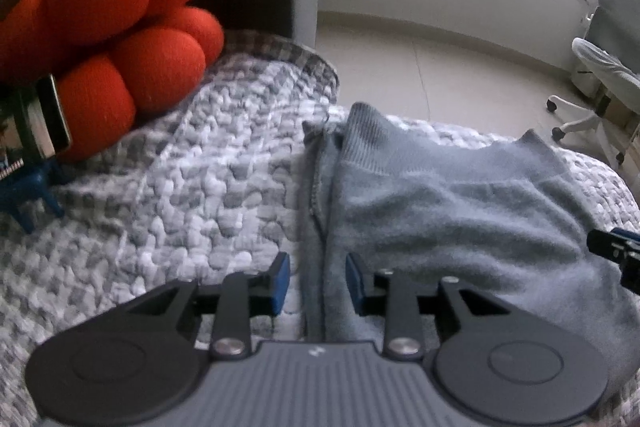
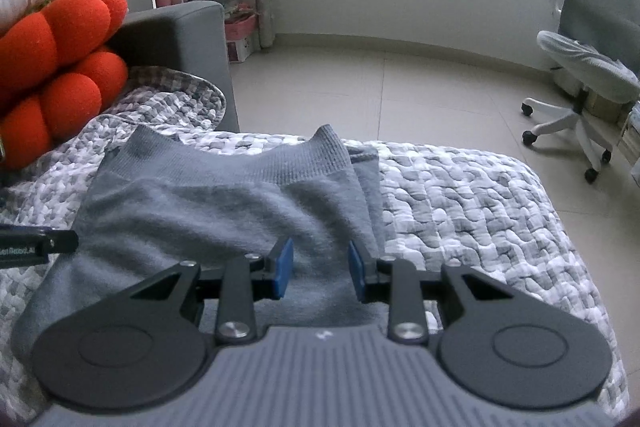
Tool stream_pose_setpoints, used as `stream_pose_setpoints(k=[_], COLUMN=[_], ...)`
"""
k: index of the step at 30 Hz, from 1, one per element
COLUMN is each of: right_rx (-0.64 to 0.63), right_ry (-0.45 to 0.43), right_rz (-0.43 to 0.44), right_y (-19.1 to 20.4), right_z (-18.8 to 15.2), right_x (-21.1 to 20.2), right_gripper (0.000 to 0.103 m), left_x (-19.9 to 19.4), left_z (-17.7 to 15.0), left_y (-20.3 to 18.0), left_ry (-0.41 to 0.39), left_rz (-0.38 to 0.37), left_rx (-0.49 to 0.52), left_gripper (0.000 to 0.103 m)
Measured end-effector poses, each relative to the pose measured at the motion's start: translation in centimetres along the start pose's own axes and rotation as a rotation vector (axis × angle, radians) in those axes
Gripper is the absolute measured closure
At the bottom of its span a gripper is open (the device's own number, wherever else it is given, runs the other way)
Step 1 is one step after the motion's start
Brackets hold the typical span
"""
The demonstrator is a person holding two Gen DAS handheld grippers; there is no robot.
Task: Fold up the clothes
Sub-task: 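Lower both open grippers onto the folded grey shirt's end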
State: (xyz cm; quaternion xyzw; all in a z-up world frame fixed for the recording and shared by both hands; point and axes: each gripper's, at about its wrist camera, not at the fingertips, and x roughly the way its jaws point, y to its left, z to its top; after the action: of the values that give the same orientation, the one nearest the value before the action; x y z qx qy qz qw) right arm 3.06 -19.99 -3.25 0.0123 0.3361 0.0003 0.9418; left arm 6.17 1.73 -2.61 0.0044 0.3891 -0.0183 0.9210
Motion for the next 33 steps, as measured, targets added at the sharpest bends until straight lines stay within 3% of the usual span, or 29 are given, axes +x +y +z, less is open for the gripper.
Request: stream_pose_setpoints(k=[7,11,15,21,25,33], right_rx=[0.002,-0.022,-0.055,-0.085,-0.056,0.062], right_ry=[-0.013,0.001,0.033,0.098,0.099,0.084], right_rz=[0.037,0.069,0.119,0.127,0.14,0.078], right_y=[0.6,1.5,2.5,2.9,2.1,-2.2], right_z=[0.0,-0.1,-0.4,-1.0,-0.9,-0.6], right_x=[-0.3,-0.1,0.3,1.7,1.8,1.5], right_gripper=[0.071,0.071,0.071,0.07,0.071,0.075], left_x=[-1.2,-2.0,-1.6,-0.1,0.5,0.5], left_z=[-0.2,-0.5,-1.1,-1.5,-1.8,-1.9], left_y=[-0.9,-1.5,-2.3,-3.0,-3.2,-2.9], left_ry=[-0.076,-0.096,-0.072,-0.025,-0.005,-0.008], left_rz=[0.015,-0.031,-0.042,-0.035,-0.021,-0.01], left_rx=[0.045,0.047,0.072,0.089,0.106,0.118], left_gripper=[0.071,0.071,0.07,0.07,0.07,0.07])
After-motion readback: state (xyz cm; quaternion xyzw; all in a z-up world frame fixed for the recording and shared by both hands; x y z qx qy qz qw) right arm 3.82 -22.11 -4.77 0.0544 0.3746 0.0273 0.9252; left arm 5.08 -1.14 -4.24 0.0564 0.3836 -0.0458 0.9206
